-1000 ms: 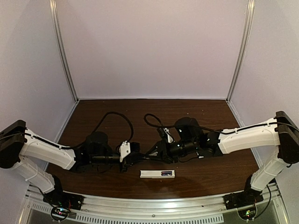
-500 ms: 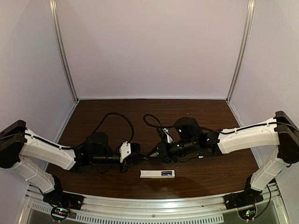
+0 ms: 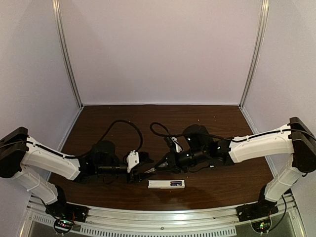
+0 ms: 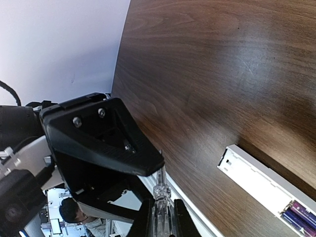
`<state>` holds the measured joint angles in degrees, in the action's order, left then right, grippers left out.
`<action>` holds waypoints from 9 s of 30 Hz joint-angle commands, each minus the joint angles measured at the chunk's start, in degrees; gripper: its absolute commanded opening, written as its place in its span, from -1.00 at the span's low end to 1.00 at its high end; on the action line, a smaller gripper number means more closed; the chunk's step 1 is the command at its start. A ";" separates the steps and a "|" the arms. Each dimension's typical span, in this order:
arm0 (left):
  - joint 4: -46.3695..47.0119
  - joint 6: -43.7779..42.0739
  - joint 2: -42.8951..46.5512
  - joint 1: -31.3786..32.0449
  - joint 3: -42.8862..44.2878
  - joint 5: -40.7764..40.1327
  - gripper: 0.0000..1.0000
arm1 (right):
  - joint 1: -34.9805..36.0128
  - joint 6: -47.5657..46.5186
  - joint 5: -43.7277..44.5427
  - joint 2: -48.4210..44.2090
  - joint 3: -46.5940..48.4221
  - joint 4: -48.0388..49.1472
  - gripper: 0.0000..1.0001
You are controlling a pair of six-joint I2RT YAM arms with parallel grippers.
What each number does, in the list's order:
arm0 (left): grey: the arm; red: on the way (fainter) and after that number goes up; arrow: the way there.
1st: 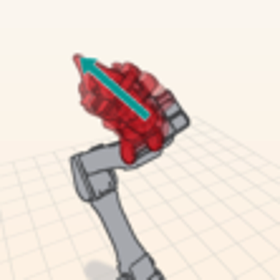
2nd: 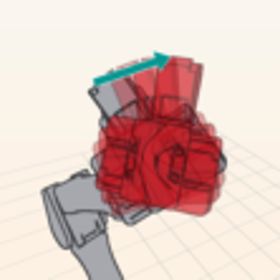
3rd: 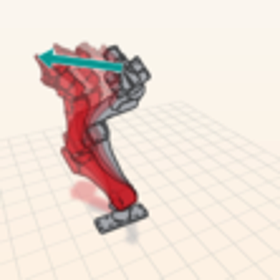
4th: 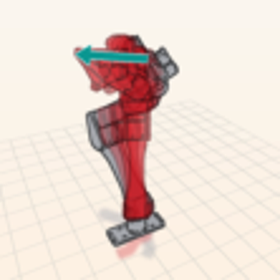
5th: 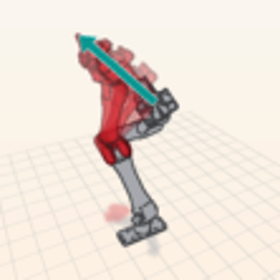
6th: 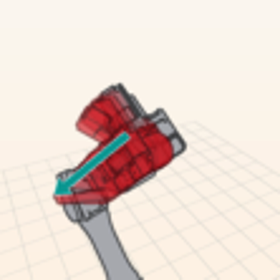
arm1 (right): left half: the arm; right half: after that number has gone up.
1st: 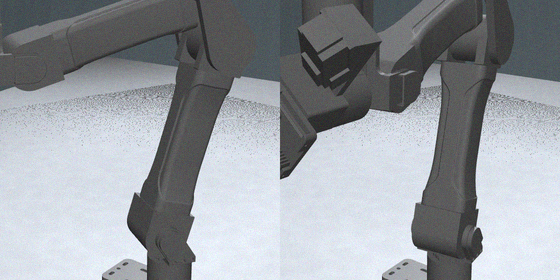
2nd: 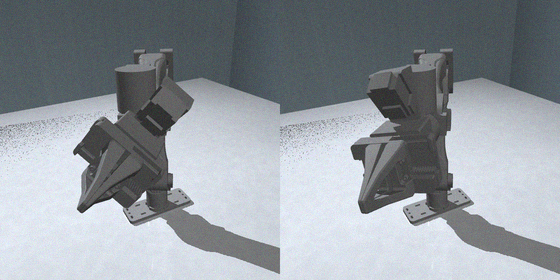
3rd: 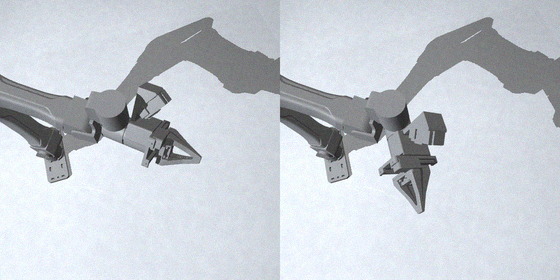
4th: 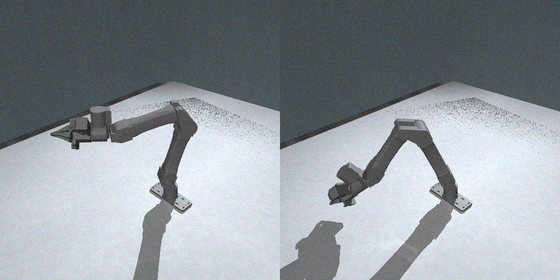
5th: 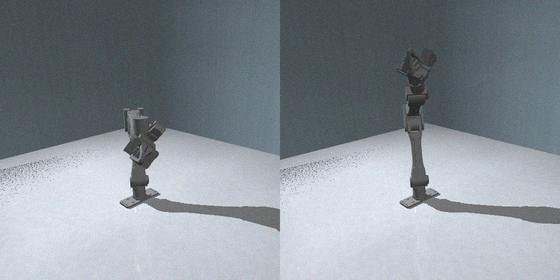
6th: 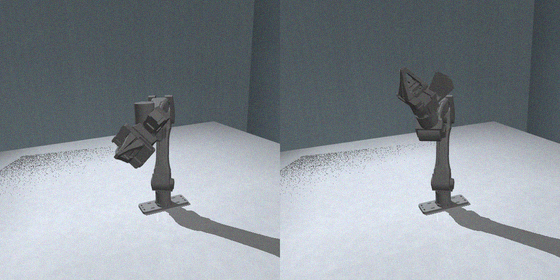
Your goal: Unload the batteries from the remote control
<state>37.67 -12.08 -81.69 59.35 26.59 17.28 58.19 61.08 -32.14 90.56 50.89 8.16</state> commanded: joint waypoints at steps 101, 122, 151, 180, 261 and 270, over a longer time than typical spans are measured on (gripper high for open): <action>5.24 2.31 -27.89 -1.48 7.80 12.65 0.55 | 0.34 -12.08 25.12 -42.23 -20.98 -24.63 -1.00; 5.27 1.84 -29.21 -1.00 9.53 9.06 -0.40 | 0.34 -11.67 25.84 -44.96 -21.16 -26.03 -1.00; 1.77 4.56 -10.66 -0.52 9.81 -3.98 -1.00 | 0.30 -18.64 39.51 -45.26 -14.74 -29.72 -1.00; 9.06 3.69 -16.97 -0.67 9.38 -8.95 -1.00 | 0.18 -27.95 40.53 -47.26 -15.51 -26.27 -1.00; 1.17 -6.84 -23.97 0.76 11.29 2.57 -1.00 | 7.76 -43.84 35.81 -10.56 13.41 -53.79 -1.00; 0.13 -6.92 -24.90 0.69 11.73 3.46 -1.00 | 7.67 -43.77 36.89 -9.19 13.18 -53.35 -1.00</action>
<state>36.77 -18.15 -105.58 59.86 36.75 19.38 65.67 17.91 2.81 81.01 62.74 -45.54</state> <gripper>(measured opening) 0.297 0.125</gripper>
